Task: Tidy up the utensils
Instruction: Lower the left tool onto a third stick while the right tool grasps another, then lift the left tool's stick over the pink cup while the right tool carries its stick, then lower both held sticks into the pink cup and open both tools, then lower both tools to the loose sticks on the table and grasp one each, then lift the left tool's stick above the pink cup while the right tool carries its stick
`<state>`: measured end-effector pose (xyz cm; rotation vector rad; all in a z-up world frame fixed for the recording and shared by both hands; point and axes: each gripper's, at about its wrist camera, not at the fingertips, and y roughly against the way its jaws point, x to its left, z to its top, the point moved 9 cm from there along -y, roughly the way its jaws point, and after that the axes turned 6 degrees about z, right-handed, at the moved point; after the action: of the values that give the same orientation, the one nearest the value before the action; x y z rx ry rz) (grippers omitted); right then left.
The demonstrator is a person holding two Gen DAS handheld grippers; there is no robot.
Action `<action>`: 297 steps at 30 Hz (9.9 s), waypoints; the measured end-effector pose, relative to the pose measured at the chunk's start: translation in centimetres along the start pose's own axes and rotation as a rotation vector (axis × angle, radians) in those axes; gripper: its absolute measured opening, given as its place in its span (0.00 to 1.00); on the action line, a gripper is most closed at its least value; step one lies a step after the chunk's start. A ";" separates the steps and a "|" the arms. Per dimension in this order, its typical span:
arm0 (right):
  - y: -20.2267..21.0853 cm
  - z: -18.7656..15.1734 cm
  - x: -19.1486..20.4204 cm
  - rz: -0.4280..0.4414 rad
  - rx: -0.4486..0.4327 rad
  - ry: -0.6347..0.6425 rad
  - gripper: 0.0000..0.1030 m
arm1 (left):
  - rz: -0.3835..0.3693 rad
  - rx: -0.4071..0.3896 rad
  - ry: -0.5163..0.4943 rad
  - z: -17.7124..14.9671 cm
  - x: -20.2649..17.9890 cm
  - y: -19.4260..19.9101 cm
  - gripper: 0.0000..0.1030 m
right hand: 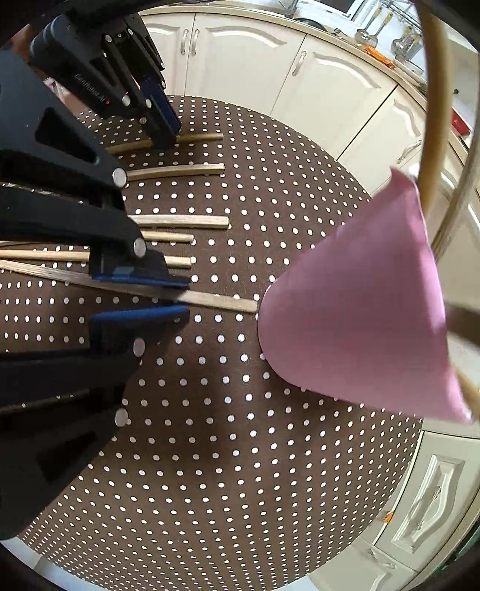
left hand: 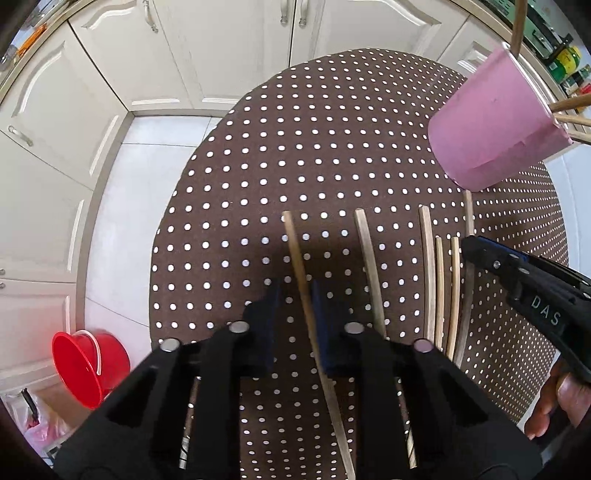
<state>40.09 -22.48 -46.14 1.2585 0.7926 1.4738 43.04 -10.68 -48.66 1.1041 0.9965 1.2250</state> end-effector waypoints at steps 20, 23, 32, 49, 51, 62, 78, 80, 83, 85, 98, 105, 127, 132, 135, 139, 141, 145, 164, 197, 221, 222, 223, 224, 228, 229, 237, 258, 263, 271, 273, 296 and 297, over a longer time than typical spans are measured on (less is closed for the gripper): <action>9.3 -1.0 -0.2 0.141 -0.178 -0.059 0.05 | -0.134 -0.132 0.057 0.1 0.6 7.1 0.06; 11.0 -1.4 0.2 0.146 -0.214 -0.057 0.05 | -0.146 -0.157 0.063 0.3 0.7 8.4 0.06; 15.5 -2.7 1.8 0.148 -0.299 -0.044 0.05 | -0.171 -0.241 0.045 -0.4 0.9 12.4 0.06; 18.7 -4.6 5.2 0.116 -0.412 0.036 0.05 | -0.182 -0.371 -0.011 -2.7 0.5 18.3 0.05; 18.8 -4.9 5.5 0.114 -0.421 0.045 0.05 | -0.185 -0.382 -0.014 -2.9 0.6 18.8 0.05; 19.2 -7.2 7.6 0.067 -0.457 0.123 0.05 | -0.189 -0.423 -0.048 -5.5 1.1 20.3 0.05; 22.2 -5.7 9.0 0.069 -0.561 0.135 0.05 | -0.263 -0.522 -0.049 -4.0 1.0 25.4 0.05; 22.7 -5.4 8.7 0.069 -0.571 0.135 0.05 | -0.277 -0.535 -0.046 -3.2 0.7 26.0 0.05; 23.4 -4.5 8.1 0.068 -0.590 0.129 0.05 | -0.292 -0.548 -0.050 -2.3 -0.1 26.7 0.05; 24.1 -3.8 7.6 0.062 -0.607 0.124 0.05 | -0.308 -0.559 -0.053 -1.6 -0.7 27.4 0.05; 28.2 0.1 4.6 0.018 -0.711 0.109 0.05 | -0.382 -0.618 -0.090 3.2 -5.3 30.1 0.05; 29.7 2.4 3.5 0.018 -0.758 0.107 0.05 | -0.389 -0.673 -0.063 6.6 -6.5 31.2 0.05; 28.2 6.6 2.3 -0.003 -0.765 0.136 0.05 | -0.254 -0.624 -0.069 10.0 -7.5 25.1 0.06; 26.5 6.5 2.0 -0.019 -0.731 0.144 0.05 | -0.242 -0.573 -0.090 9.7 -8.0 23.0 0.06; 25.8 6.4 2.0 -0.018 -0.715 0.146 0.05 | -0.237 -0.547 -0.102 9.3 -8.3 21.9 0.06; 24.9 6.4 1.9 -0.018 -0.692 0.150 0.05 | -0.235 -0.510 -0.115 8.7 -8.6 20.6 0.06; 24.3 6.4 1.7 -0.018 -0.674 0.148 0.05 | -0.235 -0.494 -0.118 8.5 -8.6 20.1 0.06; 22.9 6.3 1.6 -0.019 -0.637 0.144 0.05 | -0.242 -0.466 -0.122 8.2 -8.8 19.3 0.06; 19.2 4.6 1.3 0.037 -0.508 0.077 0.08 | -0.230 -0.471 -0.089 7.5 -8.0 19.8 0.53; 23.4 -4.0 4.0 0.071 -0.581 0.053 0.23 | -0.222 -0.529 -0.047 -0.3 -3.1 23.4 0.61; 11.9 -6.1 1.7 0.101 -0.287 0.022 0.23 | -0.135 -0.187 -0.004 -1.8 -2.3 7.9 0.61; 11.4 -6.0 1.5 0.106 -0.273 0.016 0.23 | -0.125 -0.181 -0.006 -1.7 -2.4 7.3 0.61; 11.1 -5.9 1.3 0.109 -0.263 0.013 0.23 | -0.106 -0.175 -0.009 -1.4 -2.4 6.5 0.61; 10.7 -5.8 1.1 0.113 -0.248 0.009 0.23 | -0.090 -0.159 -0.012 -1.2 -2.5 5.7 0.61; 9.0 -5.4 0.4 0.132 -0.193 -0.009 0.23 | -0.077 -0.121 -0.010 -0.4 -2.9 3.8 0.60; 8.7 -5.2 0.4 0.138 -0.180 -0.014 0.23 | -0.075 -0.111 -0.011 -0.2 -3.0 3.3 0.60; 5.6 -4.5 0.3 0.173 -0.068 -0.026 0.23 | -0.046 -0.025 -0.040 0.4 -4.2 -0.3 0.41; 0.3 -3.6 2.0 0.072 0.113 0.091 0.07 | 0.005 -0.022 -0.070 0.9 -3.0 -1.7 0.06; -0.1 -2.9 2.0 0.088 0.116 0.088 0.05 | -0.021 -0.046 -0.060 0.9 -2.5 -0.6 0.06; 2.5 -2.8 1.5 0.117 0.058 0.063 0.04 | -0.064 -0.134 -0.032 2.2 -1.4 3.7 0.06; 3.8 -2.7 1.7 0.122 0.029 0.064 0.04 | -0.076 -0.160 -0.021 2.1 -0.9 5.5 0.06; 17.5 -4.4 5.6 0.074 -0.364 0.114 0.04 | -0.206 -0.422 -0.063 -0.4 0.1 19.6 0.06; 17.9 -4.6 5.6 0.072 -0.379 0.114 0.04 | -0.209 -0.427 -0.066 -0.5 0.1 19.8 0.06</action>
<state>31.10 -21.69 -29.02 0.9311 0.5128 1.6733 38.63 -10.27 -29.34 0.6836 0.7335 1.1543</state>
